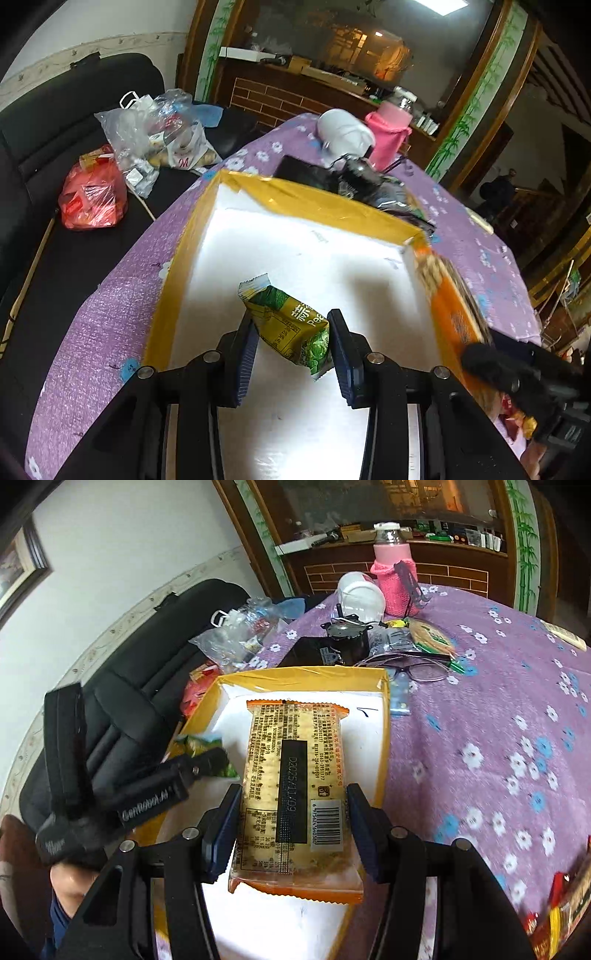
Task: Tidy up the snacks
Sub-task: 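Carry both packets into the white tray and open both grippers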
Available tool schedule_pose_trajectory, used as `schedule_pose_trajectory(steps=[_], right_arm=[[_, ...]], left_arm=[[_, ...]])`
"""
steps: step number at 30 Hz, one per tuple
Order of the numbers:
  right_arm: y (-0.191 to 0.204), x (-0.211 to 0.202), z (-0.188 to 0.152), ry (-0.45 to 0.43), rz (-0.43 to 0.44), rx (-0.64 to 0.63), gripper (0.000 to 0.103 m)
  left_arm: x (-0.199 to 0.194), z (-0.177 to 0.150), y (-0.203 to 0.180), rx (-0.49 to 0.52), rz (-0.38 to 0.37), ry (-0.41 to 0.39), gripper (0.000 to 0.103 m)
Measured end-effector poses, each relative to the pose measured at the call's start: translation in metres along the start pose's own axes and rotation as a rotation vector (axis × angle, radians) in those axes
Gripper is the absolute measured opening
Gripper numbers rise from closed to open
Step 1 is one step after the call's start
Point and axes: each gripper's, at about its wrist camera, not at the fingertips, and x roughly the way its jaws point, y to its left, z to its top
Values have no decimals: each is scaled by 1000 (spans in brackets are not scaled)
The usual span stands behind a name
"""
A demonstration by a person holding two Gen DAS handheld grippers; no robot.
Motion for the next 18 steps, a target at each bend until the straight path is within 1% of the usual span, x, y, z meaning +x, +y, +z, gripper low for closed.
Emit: schedule_pose_trajectory(steps=[3, 9, 11, 14, 18], right_arm=[[3, 15, 8, 19, -6, 16, 55], [2, 40, 13, 42, -37, 34, 55], [0, 46, 14, 52, -45, 37, 55], [-2, 55, 12, 73, -41, 49, 55], [-4, 63, 5, 89, -55, 47, 55]], left_arm=[[7, -1, 4, -11, -28, 34, 40], [10, -1, 0, 4, -30, 50, 40], [14, -1, 0, 2, -33, 69, 40], [20, -1, 2, -16, -39, 99, 40], [20, -2, 4, -34, -41, 101, 40]])
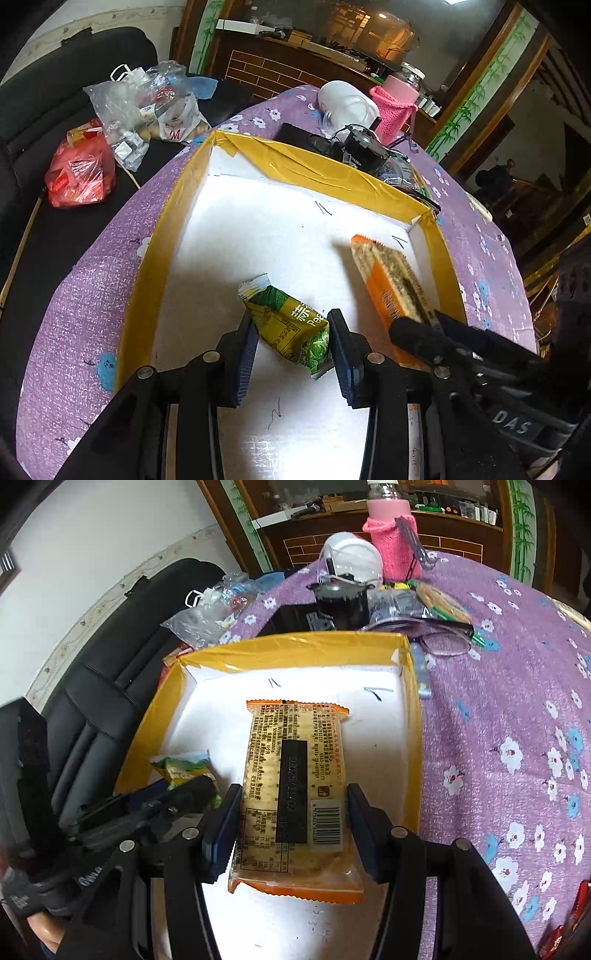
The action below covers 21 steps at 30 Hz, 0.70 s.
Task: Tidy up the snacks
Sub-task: 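Carry both packets into the white tray and open both grippers, then move both grippers back to the snack pile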
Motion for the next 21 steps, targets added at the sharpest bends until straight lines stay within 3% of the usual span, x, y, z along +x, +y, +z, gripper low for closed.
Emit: schedule_pose_trajectory(steps=[11, 21], right_arm=[[4, 0, -2, 5, -16, -26, 55], [3, -27, -16, -34, 15, -26, 56]], left_arm=[[-2, 0, 1, -11, 3, -5, 40], [-18, -6, 2, -33, -19, -32, 50]])
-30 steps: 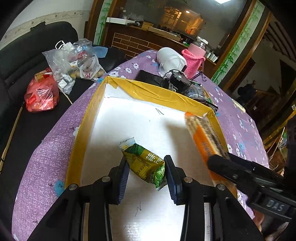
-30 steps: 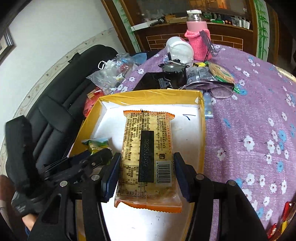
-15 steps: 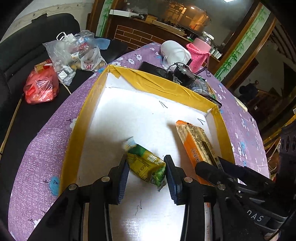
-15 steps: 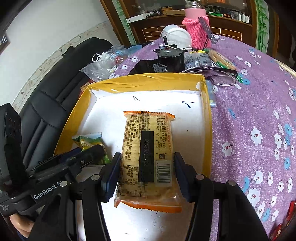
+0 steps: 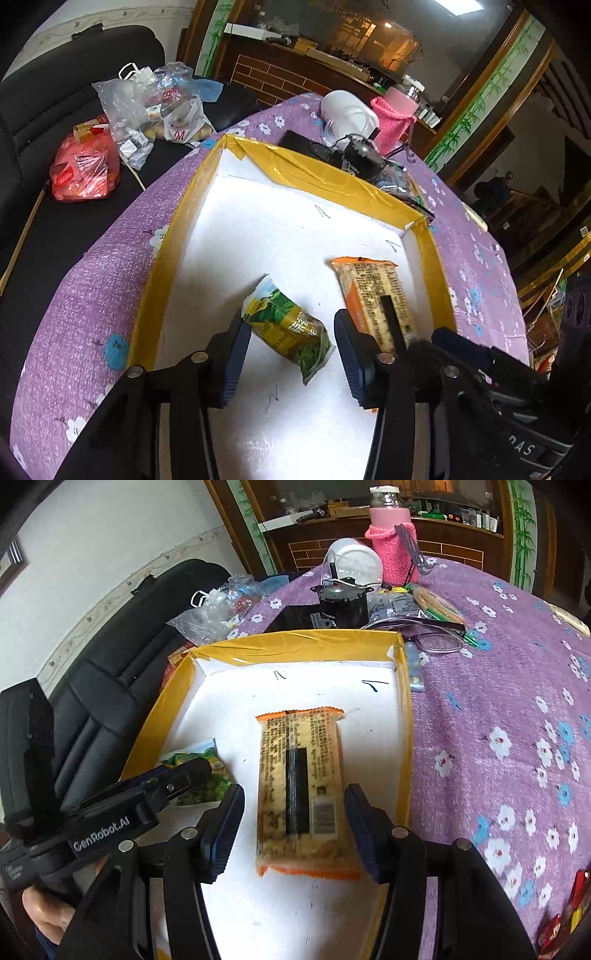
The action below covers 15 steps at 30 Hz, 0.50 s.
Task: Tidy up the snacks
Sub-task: 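Move both grippers back to the snack pile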
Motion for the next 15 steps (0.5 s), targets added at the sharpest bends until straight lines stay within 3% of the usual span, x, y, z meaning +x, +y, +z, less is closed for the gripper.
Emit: schedule_pose_trajectory(steps=[7, 15], right_arm=[[-11, -39, -26, -48, 54, 32, 56], [-45, -82, -57, -105, 71, 100, 56]], left_arm=[[-27, -11, -20, 25, -44, -50, 50], [-39, -35, -79, 139, -106, -46, 50]])
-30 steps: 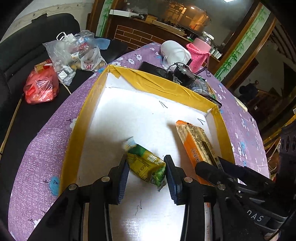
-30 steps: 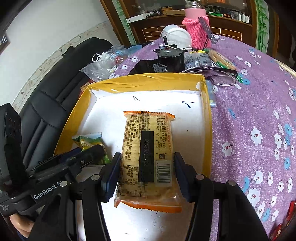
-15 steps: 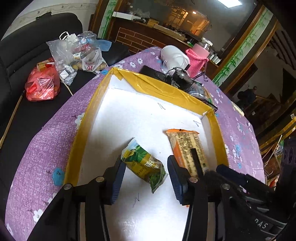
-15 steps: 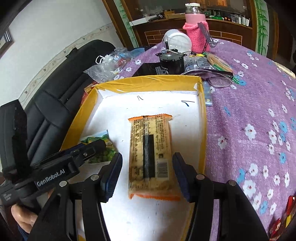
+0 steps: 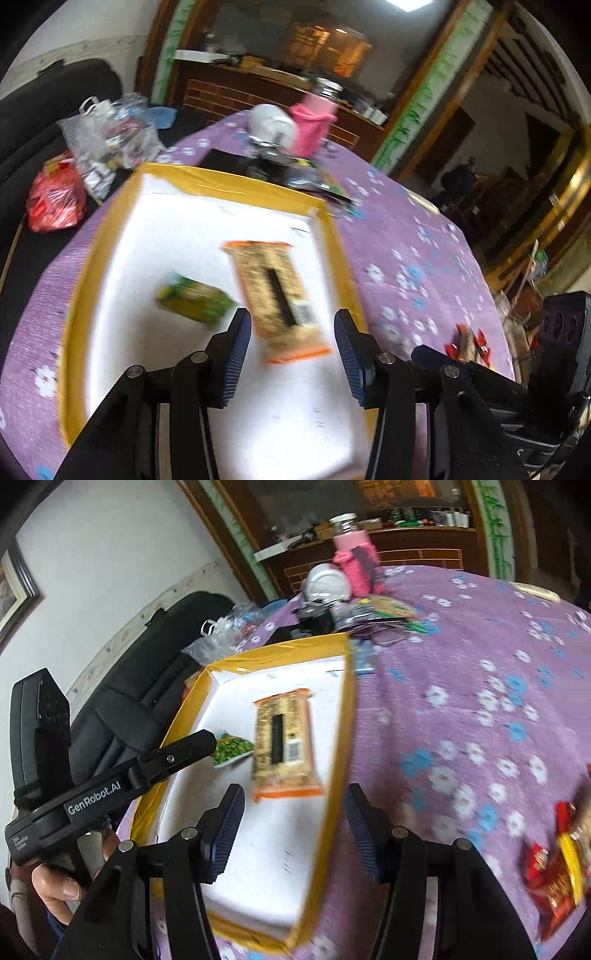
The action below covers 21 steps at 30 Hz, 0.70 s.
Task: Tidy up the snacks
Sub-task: 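Move both grippers back to the snack pile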
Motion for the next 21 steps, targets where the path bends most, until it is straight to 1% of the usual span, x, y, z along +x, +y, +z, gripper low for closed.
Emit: schedule_pose_trajectory(steps=[6, 8, 10, 13, 15, 17, 18, 21], right_arm=[[-42, -40, -21, -46, 3, 72, 56], [-59, -53, -28, -64, 1, 104, 56], [-74, -65, -36, -79, -5, 133, 56], [-101, -87, -50, -107, -24, 184, 56], [-125, -106, -62, -140, -38, 234, 56], [-144, -123, -73, -163, -60, 274, 56], [-156, -134, -79, -176, -84, 296, 56], [-189, -163, -93, -223, -165, 349, 56]], left_arm=[[3, -17, -53, 93, -49, 34, 50], [4, -24, -67, 113, -65, 44, 53], [6, -32, -84, 139, -83, 54, 54], [11, -47, -108, 174, -120, 76, 54], [16, -61, -128, 200, -155, 95, 54], [21, -76, -145, 236, -188, 114, 56], [26, -86, -155, 261, -206, 126, 60], [40, -111, -177, 323, -238, 172, 61]])
